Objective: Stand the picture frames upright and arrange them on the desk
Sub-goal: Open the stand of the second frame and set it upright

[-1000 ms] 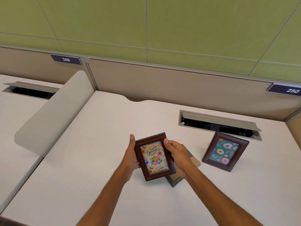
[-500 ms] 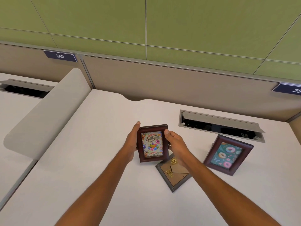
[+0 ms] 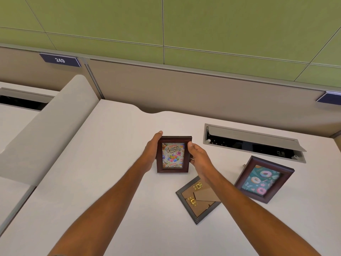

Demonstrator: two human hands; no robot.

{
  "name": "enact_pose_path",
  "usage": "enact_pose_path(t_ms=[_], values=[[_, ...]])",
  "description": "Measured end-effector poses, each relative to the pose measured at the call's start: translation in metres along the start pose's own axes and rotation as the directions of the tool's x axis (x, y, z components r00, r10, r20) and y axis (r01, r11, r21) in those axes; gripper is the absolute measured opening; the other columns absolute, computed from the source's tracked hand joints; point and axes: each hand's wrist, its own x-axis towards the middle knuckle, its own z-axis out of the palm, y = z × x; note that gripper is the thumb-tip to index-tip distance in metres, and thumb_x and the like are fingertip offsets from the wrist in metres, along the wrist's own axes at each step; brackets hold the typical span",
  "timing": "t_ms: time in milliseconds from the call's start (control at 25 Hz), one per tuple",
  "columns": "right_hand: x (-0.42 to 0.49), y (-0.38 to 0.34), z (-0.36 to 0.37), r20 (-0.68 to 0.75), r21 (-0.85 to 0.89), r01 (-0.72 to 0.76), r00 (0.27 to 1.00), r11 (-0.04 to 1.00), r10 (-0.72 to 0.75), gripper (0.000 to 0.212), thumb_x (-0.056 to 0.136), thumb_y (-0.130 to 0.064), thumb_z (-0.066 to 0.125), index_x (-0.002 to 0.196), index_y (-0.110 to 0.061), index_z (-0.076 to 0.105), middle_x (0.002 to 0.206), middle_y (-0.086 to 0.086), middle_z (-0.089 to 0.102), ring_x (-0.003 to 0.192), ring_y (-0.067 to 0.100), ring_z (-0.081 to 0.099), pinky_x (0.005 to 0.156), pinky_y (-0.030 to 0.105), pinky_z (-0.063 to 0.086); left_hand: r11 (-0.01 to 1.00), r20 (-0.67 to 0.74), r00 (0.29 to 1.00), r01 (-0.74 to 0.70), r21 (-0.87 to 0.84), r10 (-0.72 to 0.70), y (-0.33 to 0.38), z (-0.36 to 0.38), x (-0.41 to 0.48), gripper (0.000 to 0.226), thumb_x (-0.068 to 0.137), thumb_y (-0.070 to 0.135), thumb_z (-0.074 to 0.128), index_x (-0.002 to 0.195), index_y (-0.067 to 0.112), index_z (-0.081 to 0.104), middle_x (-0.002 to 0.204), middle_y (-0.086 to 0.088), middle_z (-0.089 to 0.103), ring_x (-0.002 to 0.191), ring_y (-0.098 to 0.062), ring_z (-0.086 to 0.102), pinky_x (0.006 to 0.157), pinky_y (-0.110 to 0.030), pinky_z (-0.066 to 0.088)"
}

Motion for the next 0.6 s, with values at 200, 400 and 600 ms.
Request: enact_pose_path(t_ms=[200,400,600], values=[[0.009,0.006,0.001,0.014,0.022,-0.008,1.000,1.000,0.008,0.041,0.112,-0.044,0.047,0.131,-0.014,0.066,0.129,0.005,0.075,0.113,0.015,0.070,0.081,0.020,0.053,1.000,0.002,1.000,0.001,0.012,-0.001,-0.007,0.000,0.012,0.047,0.109,0.063,0.037,0.102,0.032,0.071,0.106,0.002,0.079,0.101,-0.015,0.072,0.106,-0.043,0.047],[0.011,0.007,0.000,0.022,0.031,-0.011,1.000,0.999,0.010,0.033,0.112,-0.043,0.047,0.125,-0.020,0.066,0.126,0.002,0.075,0.112,0.012,0.069,0.082,0.022,0.054,0.999,0.019,1.000,-0.009,0.038,0.008,-0.011,-0.003,0.017,0.047,0.109,0.065,0.034,0.105,0.035,0.071,0.111,0.002,0.079,0.109,-0.018,0.072,0.114,-0.048,0.046],[0.014,0.011,-0.004,0.033,0.024,-0.008,0.999,1.000,0.007,0.033,0.113,-0.041,0.046,0.126,-0.019,0.067,0.129,0.003,0.074,0.118,0.016,0.068,0.088,0.022,0.054,0.998,0.020,1.000,-0.004,0.060,0.003,-0.013,-0.003,0.015,0.055,0.107,0.071,0.031,0.108,0.035,0.072,0.112,0.003,0.079,0.107,-0.015,0.073,0.111,-0.045,0.049]])
